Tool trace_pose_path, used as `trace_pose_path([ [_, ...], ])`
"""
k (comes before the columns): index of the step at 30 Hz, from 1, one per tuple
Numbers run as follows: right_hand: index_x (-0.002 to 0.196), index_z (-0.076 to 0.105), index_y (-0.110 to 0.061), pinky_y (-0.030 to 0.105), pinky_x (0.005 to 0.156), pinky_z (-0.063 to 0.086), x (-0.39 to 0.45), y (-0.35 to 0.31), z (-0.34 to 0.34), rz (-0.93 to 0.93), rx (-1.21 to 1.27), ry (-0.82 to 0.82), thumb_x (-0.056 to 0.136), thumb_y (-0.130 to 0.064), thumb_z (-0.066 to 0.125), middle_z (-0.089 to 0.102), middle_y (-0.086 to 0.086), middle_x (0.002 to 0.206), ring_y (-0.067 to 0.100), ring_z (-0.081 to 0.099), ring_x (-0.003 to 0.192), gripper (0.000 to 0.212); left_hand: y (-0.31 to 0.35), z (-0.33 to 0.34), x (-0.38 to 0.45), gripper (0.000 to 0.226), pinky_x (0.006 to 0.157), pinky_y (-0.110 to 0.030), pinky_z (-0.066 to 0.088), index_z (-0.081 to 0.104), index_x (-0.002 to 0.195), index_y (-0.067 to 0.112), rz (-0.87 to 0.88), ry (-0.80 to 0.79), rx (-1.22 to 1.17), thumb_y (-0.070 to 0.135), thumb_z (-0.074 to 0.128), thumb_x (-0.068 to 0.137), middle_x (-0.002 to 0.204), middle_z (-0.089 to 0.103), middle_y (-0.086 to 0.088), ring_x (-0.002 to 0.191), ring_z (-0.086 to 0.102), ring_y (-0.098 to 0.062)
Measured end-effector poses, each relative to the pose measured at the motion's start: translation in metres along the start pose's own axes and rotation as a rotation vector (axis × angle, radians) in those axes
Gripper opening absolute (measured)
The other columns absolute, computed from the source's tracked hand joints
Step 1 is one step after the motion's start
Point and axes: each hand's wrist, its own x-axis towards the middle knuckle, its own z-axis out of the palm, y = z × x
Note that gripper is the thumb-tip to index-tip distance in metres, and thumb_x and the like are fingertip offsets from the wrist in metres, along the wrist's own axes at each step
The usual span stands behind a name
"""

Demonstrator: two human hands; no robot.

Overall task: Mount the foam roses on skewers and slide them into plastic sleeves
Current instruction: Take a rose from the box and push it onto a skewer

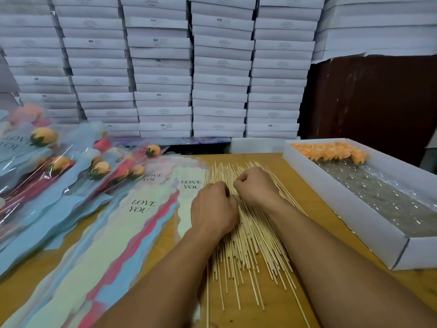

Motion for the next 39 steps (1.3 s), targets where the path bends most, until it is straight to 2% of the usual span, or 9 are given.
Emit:
trace_pose_path([
  [5, 0.067, 0.058, -0.015, 0.027, 0.049, 0.031, -0.002, -0.004, -0.015, 0.014, -0.073, 0.054, 0.091, -0.014, 0.051, 0.056, 0.002, 0.066, 0.021, 0.049, 0.057, 0.025, 0.000, 0.004, 0.001, 0.013, 0.071, -0.038, 0.055, 0.062, 0.093, 0.020, -0.017, -0.010, 0.004, 0.030, 0.054, 0.093, 0.091, 0.063, 0.002, 0.080, 0.060, -0.019],
  [12, 0.094, 0.073, -0.017, 0.032, 0.068, 0.054, -0.008, 0.013, -0.066, -0.072, -0.220, 0.078, 0.094, -0.024, 0.056, 0.072, 0.001, 0.090, 0.022, 0.067, 0.081, 0.018, 0.001, 0.001, 0.002, 0.013, 0.074, -0.040, 0.057, 0.064, 0.096, 0.020, -0.031, -0.016, -0.022, 0.030, 0.056, 0.094, 0.092, 0.065, 0.002, 0.080, 0.062, -0.019],
  [16, 0.090, 0.071, -0.028, 0.030, 0.062, 0.056, -0.021, 0.030, -0.125, -0.150, -0.303, -0.160, 0.096, -0.037, 0.063, 0.074, -0.006, 0.070, 0.007, 0.070, 0.062, 0.014, 0.000, 0.000, 0.002, 0.013, 0.074, -0.041, 0.057, 0.064, 0.094, 0.019, -0.037, -0.006, -0.025, 0.029, 0.055, 0.094, 0.090, 0.065, 0.002, 0.079, 0.061, -0.019],
  [21, 0.086, 0.073, -0.015, 0.023, 0.047, 0.048, -0.028, 0.071, -0.215, 0.014, -0.463, -0.160, 0.096, -0.038, 0.065, 0.075, -0.004, 0.067, 0.011, 0.067, 0.054, 0.026, 0.000, 0.001, 0.002, 0.013, 0.073, -0.041, 0.057, 0.064, 0.094, 0.018, -0.033, -0.007, -0.037, 0.028, 0.056, 0.094, 0.089, 0.065, 0.001, 0.079, 0.061, -0.020],
  [28, 0.098, 0.070, -0.020, 0.029, 0.049, 0.055, -0.040, 0.149, -0.276, 0.431, -0.639, -0.295, 0.078, -0.053, 0.080, 0.073, 0.005, 0.092, 0.025, 0.071, 0.079, 0.040, 0.001, 0.002, 0.001, 0.011, 0.066, -0.035, 0.052, 0.062, 0.090, 0.018, -0.023, -0.008, -0.047, 0.026, 0.055, 0.093, 0.084, 0.064, 0.001, 0.076, 0.060, -0.020],
  [31, 0.120, 0.066, -0.020, 0.028, 0.046, 0.054, -0.046, 0.174, -0.276, 0.527, -0.671, -0.388, 0.071, -0.042, 0.090, 0.071, 0.002, 0.091, 0.022, 0.070, 0.084, 0.059, 0.003, 0.003, 0.000, 0.011, 0.064, -0.033, 0.050, 0.062, 0.089, 0.017, -0.015, -0.008, -0.051, 0.025, 0.055, 0.093, 0.084, 0.063, 0.001, 0.075, 0.059, -0.020],
  [35, 0.138, 0.055, -0.018, 0.037, 0.067, 0.063, -0.045, 0.200, -0.271, 0.582, -0.728, -0.435, 0.058, -0.024, 0.096, 0.066, 0.002, 0.102, 0.027, 0.065, 0.100, 0.090, 0.004, 0.003, -0.001, 0.011, 0.063, -0.033, 0.049, 0.062, 0.090, 0.017, -0.011, -0.011, -0.052, 0.025, 0.055, 0.093, 0.084, 0.063, 0.001, 0.075, 0.059, -0.020],
  [37, 0.128, 0.057, -0.024, 0.036, 0.080, 0.062, -0.041, 0.211, -0.271, 0.551, -0.795, -0.369, 0.050, -0.022, 0.094, 0.063, -0.002, 0.102, 0.023, 0.064, 0.099, 0.087, 0.003, 0.003, -0.001, 0.011, 0.064, -0.033, 0.049, 0.062, 0.090, 0.017, -0.014, -0.010, -0.053, 0.025, 0.055, 0.093, 0.084, 0.063, 0.001, 0.075, 0.059, -0.020],
  [39, 0.119, 0.055, -0.027, 0.028, 0.076, 0.060, -0.038, 0.221, -0.273, 0.533, -0.834, -0.294, 0.048, -0.026, 0.093, 0.064, -0.005, 0.099, 0.018, 0.066, 0.089, 0.081, 0.002, 0.003, -0.001, 0.011, 0.063, -0.032, 0.047, 0.062, 0.088, 0.018, -0.018, -0.008, -0.054, 0.026, 0.055, 0.093, 0.084, 0.063, 0.002, 0.076, 0.059, -0.020],
])
